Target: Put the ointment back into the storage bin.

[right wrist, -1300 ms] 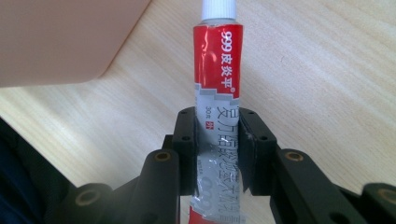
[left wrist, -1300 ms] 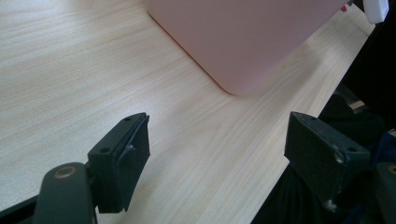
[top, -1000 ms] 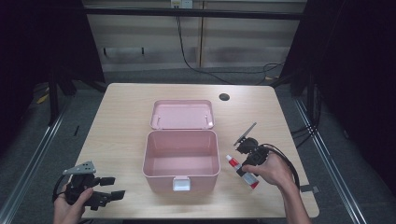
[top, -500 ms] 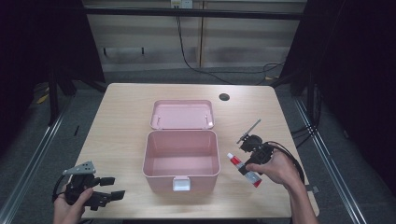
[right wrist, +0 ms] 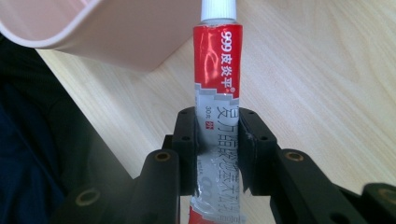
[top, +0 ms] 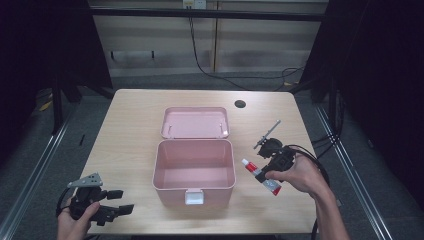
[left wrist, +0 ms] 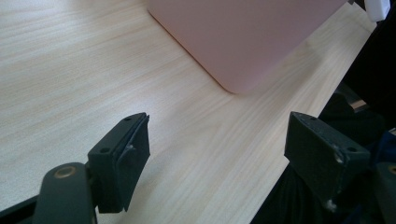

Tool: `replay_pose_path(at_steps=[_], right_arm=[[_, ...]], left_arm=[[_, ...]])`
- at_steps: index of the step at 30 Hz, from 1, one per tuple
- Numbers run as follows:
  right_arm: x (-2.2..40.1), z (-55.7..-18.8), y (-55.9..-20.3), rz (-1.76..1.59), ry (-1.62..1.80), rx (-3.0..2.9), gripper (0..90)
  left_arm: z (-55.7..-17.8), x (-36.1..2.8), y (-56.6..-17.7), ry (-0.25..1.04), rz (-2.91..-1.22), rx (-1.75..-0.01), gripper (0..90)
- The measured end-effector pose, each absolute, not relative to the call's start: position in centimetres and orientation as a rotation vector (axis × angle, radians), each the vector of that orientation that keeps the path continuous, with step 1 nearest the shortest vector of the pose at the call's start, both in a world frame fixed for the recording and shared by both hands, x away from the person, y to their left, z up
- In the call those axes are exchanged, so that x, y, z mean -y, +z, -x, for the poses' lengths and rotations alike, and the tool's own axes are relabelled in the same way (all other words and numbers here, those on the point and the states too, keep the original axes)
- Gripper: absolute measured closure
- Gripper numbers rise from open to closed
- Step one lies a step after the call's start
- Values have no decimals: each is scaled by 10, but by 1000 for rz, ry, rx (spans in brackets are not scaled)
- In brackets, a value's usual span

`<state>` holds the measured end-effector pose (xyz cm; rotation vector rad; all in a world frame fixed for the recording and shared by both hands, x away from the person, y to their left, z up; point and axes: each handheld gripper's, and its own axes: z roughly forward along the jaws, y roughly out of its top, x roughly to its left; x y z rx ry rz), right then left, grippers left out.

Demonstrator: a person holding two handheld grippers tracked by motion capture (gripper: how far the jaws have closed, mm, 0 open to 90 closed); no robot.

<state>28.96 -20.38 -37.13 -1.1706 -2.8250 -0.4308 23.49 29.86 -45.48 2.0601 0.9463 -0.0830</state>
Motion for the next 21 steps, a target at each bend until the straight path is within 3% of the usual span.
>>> replay_pose_path(at_steps=[21], right_arm=[[192, -291, -323, 1080, -518, 2867, 714]], left_arm=[[-235, -299, -455, -86, -2059, -945, 221]])
